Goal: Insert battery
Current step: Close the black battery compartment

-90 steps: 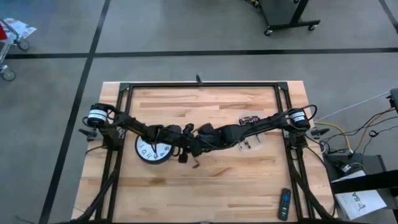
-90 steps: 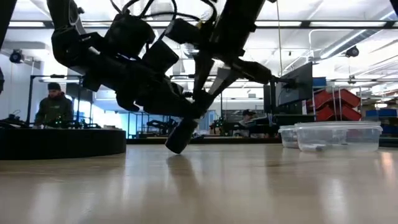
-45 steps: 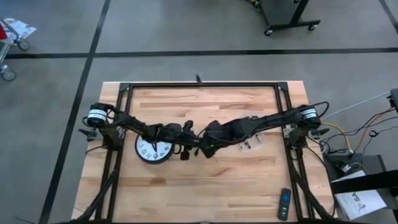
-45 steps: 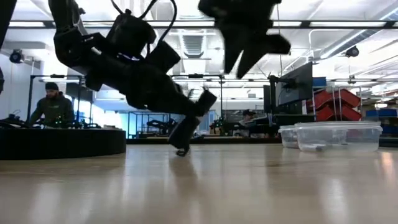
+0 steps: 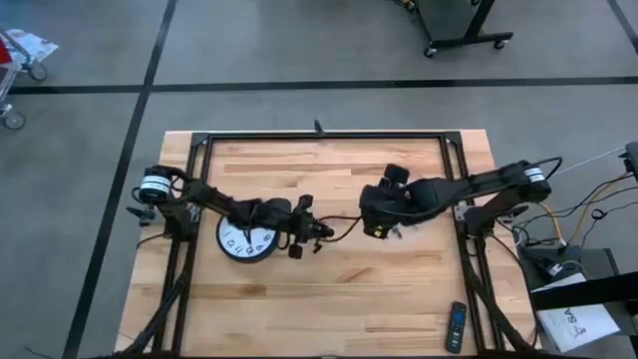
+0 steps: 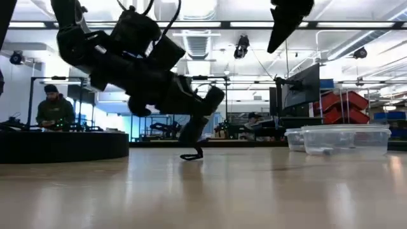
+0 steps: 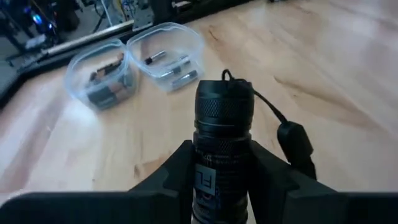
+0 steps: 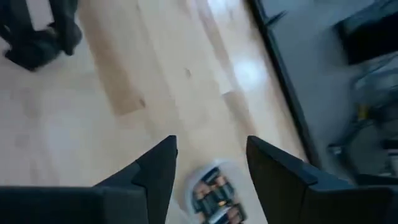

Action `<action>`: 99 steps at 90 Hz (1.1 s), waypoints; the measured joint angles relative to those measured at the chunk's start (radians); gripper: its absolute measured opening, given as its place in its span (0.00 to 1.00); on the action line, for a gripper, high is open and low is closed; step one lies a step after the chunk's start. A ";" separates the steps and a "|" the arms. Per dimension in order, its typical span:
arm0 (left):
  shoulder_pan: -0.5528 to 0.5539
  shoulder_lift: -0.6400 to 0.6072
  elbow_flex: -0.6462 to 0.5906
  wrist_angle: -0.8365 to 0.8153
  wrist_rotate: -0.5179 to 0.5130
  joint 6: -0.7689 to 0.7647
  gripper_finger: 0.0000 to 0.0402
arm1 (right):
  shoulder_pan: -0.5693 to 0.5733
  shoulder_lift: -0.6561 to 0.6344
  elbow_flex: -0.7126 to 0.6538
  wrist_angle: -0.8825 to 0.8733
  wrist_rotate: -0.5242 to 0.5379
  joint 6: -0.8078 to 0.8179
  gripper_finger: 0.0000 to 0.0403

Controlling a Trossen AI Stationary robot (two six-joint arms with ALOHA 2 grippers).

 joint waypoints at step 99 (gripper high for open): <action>0.021 0.304 0.774 -1.323 -0.128 1.036 0.22 | 0.122 0.002 -0.457 0.573 -0.084 -0.102 0.28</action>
